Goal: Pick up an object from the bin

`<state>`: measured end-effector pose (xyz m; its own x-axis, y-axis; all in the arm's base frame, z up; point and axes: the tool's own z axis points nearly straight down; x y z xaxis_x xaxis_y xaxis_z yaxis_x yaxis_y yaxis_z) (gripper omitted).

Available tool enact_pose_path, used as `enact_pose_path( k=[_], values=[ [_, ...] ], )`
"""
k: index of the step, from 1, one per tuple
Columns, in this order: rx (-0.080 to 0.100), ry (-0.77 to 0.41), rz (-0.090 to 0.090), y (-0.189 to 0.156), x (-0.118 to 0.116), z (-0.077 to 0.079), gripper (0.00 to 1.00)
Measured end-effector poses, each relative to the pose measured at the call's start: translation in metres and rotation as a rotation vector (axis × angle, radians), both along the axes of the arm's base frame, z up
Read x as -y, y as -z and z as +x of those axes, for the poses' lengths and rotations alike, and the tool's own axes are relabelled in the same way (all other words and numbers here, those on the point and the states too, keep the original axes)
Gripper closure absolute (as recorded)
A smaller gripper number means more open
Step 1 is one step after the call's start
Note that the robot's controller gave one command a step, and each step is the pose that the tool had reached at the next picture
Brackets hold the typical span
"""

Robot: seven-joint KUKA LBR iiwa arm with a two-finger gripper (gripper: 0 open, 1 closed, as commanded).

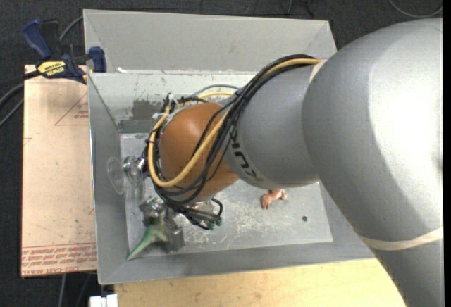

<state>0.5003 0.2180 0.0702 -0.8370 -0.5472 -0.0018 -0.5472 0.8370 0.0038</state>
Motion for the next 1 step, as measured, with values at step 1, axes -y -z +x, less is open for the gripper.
enact_pose_path(
  k=[1],
  values=[
    [0.001,0.013,0.002,-0.1512,-0.0071,0.0034,1.0]
  ],
)
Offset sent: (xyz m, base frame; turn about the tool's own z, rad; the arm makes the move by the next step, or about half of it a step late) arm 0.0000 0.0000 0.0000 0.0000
